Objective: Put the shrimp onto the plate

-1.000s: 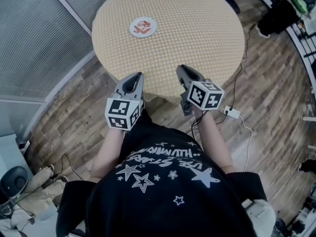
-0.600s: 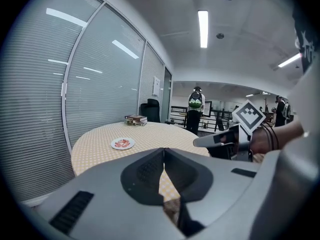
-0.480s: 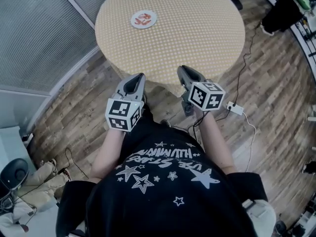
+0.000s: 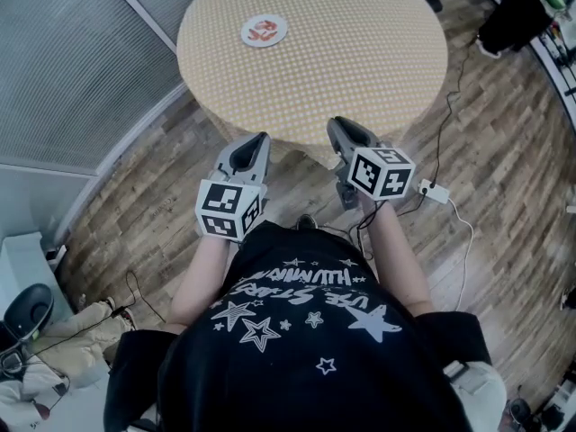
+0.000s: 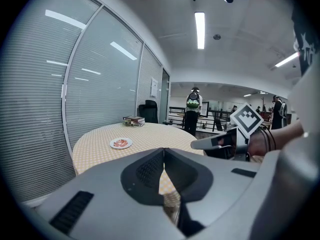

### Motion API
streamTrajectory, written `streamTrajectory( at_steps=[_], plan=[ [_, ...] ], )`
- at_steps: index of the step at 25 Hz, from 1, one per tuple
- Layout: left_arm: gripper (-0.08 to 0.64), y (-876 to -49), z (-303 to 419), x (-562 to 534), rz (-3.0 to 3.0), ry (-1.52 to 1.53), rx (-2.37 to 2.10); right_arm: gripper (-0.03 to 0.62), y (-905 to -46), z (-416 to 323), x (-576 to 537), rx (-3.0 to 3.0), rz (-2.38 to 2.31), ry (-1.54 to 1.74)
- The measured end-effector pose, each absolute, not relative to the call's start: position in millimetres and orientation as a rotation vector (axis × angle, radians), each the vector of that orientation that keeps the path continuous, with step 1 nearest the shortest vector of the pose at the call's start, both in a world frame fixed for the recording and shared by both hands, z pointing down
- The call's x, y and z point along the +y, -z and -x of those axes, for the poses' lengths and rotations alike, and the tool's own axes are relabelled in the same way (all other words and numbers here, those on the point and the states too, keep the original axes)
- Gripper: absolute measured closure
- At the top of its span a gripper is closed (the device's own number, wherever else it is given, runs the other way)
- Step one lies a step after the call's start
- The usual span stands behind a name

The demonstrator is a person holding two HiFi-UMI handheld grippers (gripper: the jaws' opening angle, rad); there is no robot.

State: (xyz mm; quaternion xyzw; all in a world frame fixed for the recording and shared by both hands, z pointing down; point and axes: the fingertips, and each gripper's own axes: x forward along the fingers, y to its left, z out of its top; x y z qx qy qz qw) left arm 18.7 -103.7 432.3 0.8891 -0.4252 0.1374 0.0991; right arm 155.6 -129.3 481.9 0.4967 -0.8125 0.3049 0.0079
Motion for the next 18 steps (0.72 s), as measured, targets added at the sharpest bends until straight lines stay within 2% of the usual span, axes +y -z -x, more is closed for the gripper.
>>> streamTrajectory(
  at_steps=[18],
  plan=[
    [0.551, -411.1, 70.2, -42.6, -2.622, -0.308, -1.304, 0.547, -453.6, -79.5, -69.4, -2.477, -1.571, -0.807]
  ],
)
